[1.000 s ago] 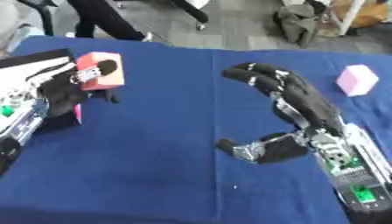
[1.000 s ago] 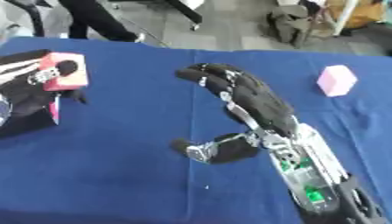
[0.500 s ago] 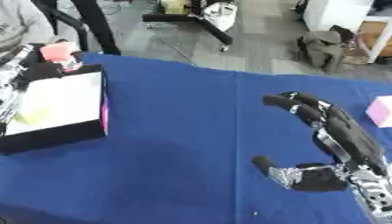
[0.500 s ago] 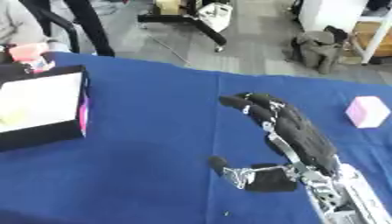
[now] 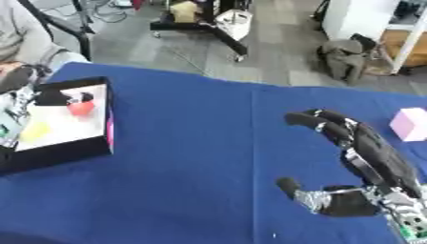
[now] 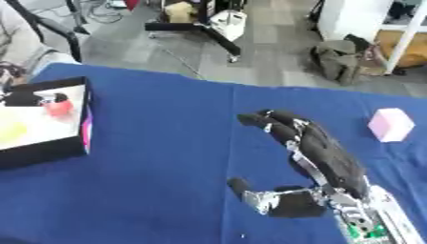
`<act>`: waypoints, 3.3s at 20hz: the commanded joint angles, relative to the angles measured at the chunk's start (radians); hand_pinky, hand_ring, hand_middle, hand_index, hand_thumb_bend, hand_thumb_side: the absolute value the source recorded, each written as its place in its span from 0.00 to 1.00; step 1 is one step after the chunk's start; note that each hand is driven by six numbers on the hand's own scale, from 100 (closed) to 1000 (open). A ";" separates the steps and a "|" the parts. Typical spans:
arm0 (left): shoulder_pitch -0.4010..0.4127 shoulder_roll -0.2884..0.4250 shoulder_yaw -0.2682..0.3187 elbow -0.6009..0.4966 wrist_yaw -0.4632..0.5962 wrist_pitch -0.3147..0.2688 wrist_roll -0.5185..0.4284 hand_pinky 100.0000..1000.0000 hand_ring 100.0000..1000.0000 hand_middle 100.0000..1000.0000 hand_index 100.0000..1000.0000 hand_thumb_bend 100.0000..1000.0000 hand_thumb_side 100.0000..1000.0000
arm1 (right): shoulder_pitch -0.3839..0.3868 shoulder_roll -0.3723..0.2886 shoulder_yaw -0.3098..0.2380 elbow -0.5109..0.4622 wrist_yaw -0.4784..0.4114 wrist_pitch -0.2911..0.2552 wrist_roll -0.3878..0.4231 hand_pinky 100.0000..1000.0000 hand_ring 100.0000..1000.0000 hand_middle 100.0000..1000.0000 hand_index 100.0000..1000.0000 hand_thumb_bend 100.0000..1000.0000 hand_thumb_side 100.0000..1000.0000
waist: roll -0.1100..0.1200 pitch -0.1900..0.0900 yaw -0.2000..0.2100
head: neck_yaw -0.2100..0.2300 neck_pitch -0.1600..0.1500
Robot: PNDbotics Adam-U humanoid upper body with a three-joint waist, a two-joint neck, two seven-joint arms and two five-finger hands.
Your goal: Pick up the objects with one hand, pass them to the other hand, and then place them into the box on the other side of the table.
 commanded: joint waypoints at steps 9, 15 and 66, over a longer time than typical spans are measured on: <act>0.131 0.027 0.095 -0.471 0.301 -0.124 0.083 0.76 0.80 0.72 0.78 0.95 0.58 | 0.001 -0.057 -0.066 -0.016 -0.019 0.034 -0.051 0.75 0.74 0.71 0.88 0.27 0.51 | -0.002 -0.019 0.005 | -0.043 0.019; 0.284 -0.070 0.057 -0.864 0.754 -0.233 0.065 0.72 0.75 0.66 0.74 0.87 0.61 | -0.025 -0.158 -0.187 0.074 -0.112 0.166 -0.126 0.79 0.81 0.78 0.87 0.24 0.53 | -0.014 -0.033 0.002 | -0.209 0.076; 0.320 -0.296 -0.093 -1.045 1.004 -0.262 -0.138 0.70 0.70 0.58 0.69 0.80 0.68 | -0.281 -0.433 -0.528 1.298 -0.340 0.319 -0.473 0.87 0.90 0.83 0.87 0.34 0.62 | -0.098 0.090 0.269 | -0.660 0.010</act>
